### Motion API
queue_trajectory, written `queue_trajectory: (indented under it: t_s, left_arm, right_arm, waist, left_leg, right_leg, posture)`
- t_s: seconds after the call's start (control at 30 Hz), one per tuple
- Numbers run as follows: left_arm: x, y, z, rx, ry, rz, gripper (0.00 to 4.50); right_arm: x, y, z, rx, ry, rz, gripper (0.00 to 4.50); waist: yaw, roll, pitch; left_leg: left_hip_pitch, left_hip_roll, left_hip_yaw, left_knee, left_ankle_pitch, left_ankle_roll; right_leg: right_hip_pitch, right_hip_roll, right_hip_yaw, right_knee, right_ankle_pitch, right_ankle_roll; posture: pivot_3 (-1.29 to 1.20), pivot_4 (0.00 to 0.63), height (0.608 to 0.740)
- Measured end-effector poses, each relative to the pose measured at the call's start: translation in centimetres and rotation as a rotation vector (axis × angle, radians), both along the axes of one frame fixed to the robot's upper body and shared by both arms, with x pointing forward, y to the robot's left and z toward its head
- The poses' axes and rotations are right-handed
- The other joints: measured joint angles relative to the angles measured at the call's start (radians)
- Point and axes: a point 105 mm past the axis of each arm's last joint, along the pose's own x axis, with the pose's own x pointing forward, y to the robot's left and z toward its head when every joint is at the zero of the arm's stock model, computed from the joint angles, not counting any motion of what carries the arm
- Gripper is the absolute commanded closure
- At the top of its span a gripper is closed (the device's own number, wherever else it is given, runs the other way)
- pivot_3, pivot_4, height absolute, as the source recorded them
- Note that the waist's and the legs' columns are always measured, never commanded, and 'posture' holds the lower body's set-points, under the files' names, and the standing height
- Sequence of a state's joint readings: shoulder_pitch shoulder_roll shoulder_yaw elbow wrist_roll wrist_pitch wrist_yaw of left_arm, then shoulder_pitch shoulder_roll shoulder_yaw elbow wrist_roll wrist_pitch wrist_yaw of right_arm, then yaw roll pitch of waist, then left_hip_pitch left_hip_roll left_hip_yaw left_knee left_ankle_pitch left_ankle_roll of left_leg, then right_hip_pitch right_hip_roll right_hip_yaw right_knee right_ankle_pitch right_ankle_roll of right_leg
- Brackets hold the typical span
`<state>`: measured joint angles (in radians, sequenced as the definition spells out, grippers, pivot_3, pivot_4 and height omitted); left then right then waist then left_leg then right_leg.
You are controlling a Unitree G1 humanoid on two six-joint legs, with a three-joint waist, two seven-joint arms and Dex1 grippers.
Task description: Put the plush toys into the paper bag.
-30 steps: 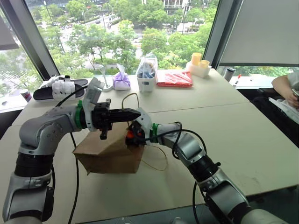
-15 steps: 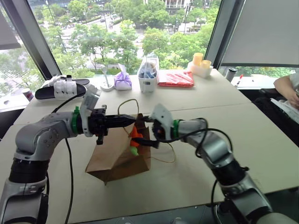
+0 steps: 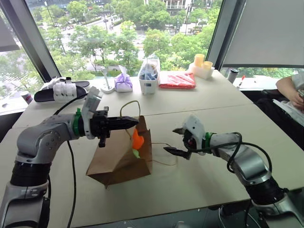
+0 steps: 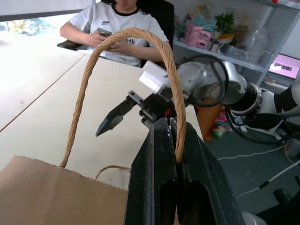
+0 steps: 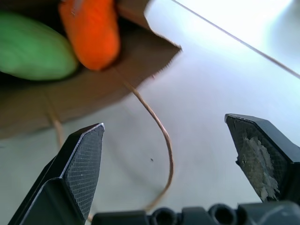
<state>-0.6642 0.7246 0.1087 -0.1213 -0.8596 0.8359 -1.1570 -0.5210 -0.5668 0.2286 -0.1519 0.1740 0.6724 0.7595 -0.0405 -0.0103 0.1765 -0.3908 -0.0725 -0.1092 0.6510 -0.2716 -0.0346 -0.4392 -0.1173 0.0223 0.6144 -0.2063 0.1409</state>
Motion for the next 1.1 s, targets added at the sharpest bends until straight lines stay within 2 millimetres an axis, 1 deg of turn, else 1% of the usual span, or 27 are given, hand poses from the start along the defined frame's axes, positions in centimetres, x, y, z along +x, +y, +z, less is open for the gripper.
queue_trajectory:
  t_s: [0.1, 0.17, 0.23, 0.3, 0.33, 0.47, 0.5, 0.53, 0.57, 0.7, 0.73, 0.77, 0.87, 0.93, 1.03, 1.1]
  left_arm:
    - [0.0, -0.1, 0.0, 0.001, 0.0, -0.002, 4.5]
    - [0.0, -0.1, 0.0, 0.001, 0.0, -0.002, 4.5]
    - [0.0, -0.1, 0.0, 0.001, 0.0, 0.0, 4.5]
    - [0.0, -0.1, 0.0, 0.002, -0.001, 0.003, 4.5]
    - [0.0, -0.1, 0.0, 0.002, -0.002, 0.003, 4.5]
    - [0.0, -0.2, 0.1, 0.003, -0.006, 0.006, 4.5]
    - [0.1, -0.2, 0.1, 0.004, -0.006, 0.008, 4.5]
    - [0.1, -0.2, 0.1, 0.004, -0.007, 0.011, 4.5]
    - [0.1, -0.2, 0.1, 0.004, -0.007, 0.012, 4.5]
    - [0.1, -0.2, 0.1, 0.004, -0.009, 0.018, 4.5]
    - [0.2, -0.2, 0.1, 0.002, -0.009, 0.022, 4.5]
    - [0.2, -0.3, 0.1, -0.003, -0.01, 0.026, 4.5]
    - [0.4, -0.5, 0.6, -0.025, -0.036, 0.038, 4.5]
    - [0.5, -0.5, 1.0, -0.031, -0.052, 0.045, 4.5]
    - [1.3, -0.3, 1.8, -0.052, -0.083, 0.065, 4.5]
    - [2.3, -0.3, 2.2, -0.08, -0.092, 0.08, 4.5]
  right_arm:
    - [0.7, -0.2, -1.4, -0.044, 0.001, -0.018, 0.03]
    - [1.6, -0.3, -2.3, -0.051, 0.008, -0.049, 0.03]
    - [2.0, 0.2, -3.0, -0.033, 0.022, -0.054, 0.03]
    - [2.3, 0.8, -3.1, -0.015, 0.017, -0.046, 0.55]
    - [2.4, 1.1, -3.3, -0.003, 0.024, -0.043, 0.92]
    - [2.3, 1.9, -3.6, 0.017, 0.039, -0.018, 2.9]
    - [2.2, 1.9, -3.7, 0.016, 0.038, -0.012, 3.44]
    - [2.2, 2.0, -3.7, 0.017, 0.041, -0.011, 4.09]
    - [2.2, 2.0, -3.7, 0.02, 0.046, -0.012, 4.44]
    - [1.8, 1.8, -3.3, 0.034, 0.081, -0.024, 4.48]
    - [1.6, 1.7, -2.8, 0.043, 0.084, -0.025, 4.48]
    - [1.4, 1.6, -1.9, 0.066, 0.078, -0.024, 4.48]
    - [0.8, 1.3, 2.5, 0.144, 0.014, -0.018, 4.48]
    - [0.5, 1.1, 4.6, 0.189, -0.005, -0.02, 4.48]
    - [0.3, 0.7, 8.4, 0.262, -0.02, -0.027, 4.48]
    - [0.0, 0.4, 10.9, 0.294, -0.045, -0.015, 4.48]
  waist:
    - [0.0, 0.0, 0.0]
    - [0.0, 0.0, 0.0]
    - [-0.001, 0.0, 0.0]
    - [-0.003, 0.0, 0.0]
    - [-0.004, 0.0, 0.0]
    - [-0.002, 0.0, 0.0]
    - [-0.002, 0.0, 0.0]
    - [-0.001, 0.0, 0.0]
    - [-0.001, 0.0, 0.0]
    - [0.002, 0.0, 0.0]
    - [0.002, 0.0, 0.0]
    - [0.002, 0.0, 0.0]
    - [0.004, 0.0, 0.0]
    - [0.004, 0.0, 0.0]
    - [0.005, 0.0, 0.0]
    - [0.008, 0.0, 0.0]
  left_leg:
    - [0.0, 0.0, 0.0, 0.0, 0.0, 0.0]
    - [0.0, 0.0, 0.0, 0.0, 0.0, 0.0]
    - [0.0, 0.0, 0.0, 0.0, 0.0, 0.0]
    - [0.0, 0.0, -0.001, 0.0, 0.0, 0.0]
    - [0.0, 0.0, -0.001, 0.0, 0.0, 0.0]
    - [0.0, 0.0, -0.002, 0.0, 0.0, -0.001]
    - [0.0, 0.0, -0.002, 0.0, 0.0, -0.001]
    - [0.0, 0.0, -0.002, 0.0, 0.0, -0.001]
    - [0.0, 0.0, -0.003, 0.001, 0.0, -0.001]
    - [0.0, 0.0, -0.003, 0.001, 0.0, -0.001]
    - [0.0, 0.0, -0.003, 0.001, 0.0, -0.001]
    - [0.0, 0.0, -0.004, 0.001, 0.0, -0.001]
    - [0.0, 0.0, -0.004, 0.001, 0.0, 0.0]
    - [0.0, 0.0, -0.004, 0.001, 0.0, 0.0]
    - [0.0, 0.0, -0.004, 0.001, 0.0, 0.0]
    - [0.0, 0.0, -0.003, 0.001, 0.0, 0.0]
  right_leg:
    - [0.0, 0.0, 0.0, 0.0, 0.0, 0.0]
    - [0.0, 0.0, 0.0, 0.0, 0.0, 0.0]
    - [0.0, 0.0, 0.0, 0.0, 0.0, 0.0]
    - [0.0, 0.0, 0.0, 0.0, 0.0, 0.0]
    - [0.0, 0.0, 0.0, 0.0, 0.0, 0.0]
    - [0.0, 0.0, 0.0, 0.0, 0.0, 0.0]
    - [0.0, 0.0, 0.0, 0.0, 0.0, 0.0]
    - [0.0, 0.0, 0.0, 0.0, 0.0, 0.0]
    - [0.001, 0.0, 0.0, 0.0, 0.0, 0.0]
    - [0.001, 0.0, 0.0, 0.0, 0.0, 0.0]
    - [0.0, 0.0, 0.0, 0.0, 0.0, 0.0]
    - [0.0, 0.0, 0.0, 0.0, 0.0, 0.0]
    - [0.0, 0.0, 0.0, 0.0, 0.0, 0.0]
    - [0.0, 0.0, 0.0, 0.0, 0.0, 0.0]
    - [0.0, 0.0, 0.0, 0.0, 0.0, 0.0]
    - [0.001, 0.0, 0.0, 0.0, 0.0, 0.0]
  posture:
    - [0.0, 0.15, 0.74]
    - [0.0, 0.15, 0.74]
    - [0.0, 0.15, 0.74]
    - [0.0, 0.15, 0.74]
    - [0.0, 0.15, 0.74]
    - [0.0, 0.15, 0.74]
    - [0.0, 0.15, 0.74]
    - [0.0, 0.15, 0.74]
    - [0.0, 0.15, 0.74]
    - [0.0, 0.15, 0.74]
    - [0.0, 0.15, 0.74]
    - [0.0, 0.15, 0.74]
    - [0.0, 0.15, 0.74]
    - [0.0, 0.15, 0.74]
    - [0.0, 0.15, 0.74]
    - [0.0, 0.15, 0.74]
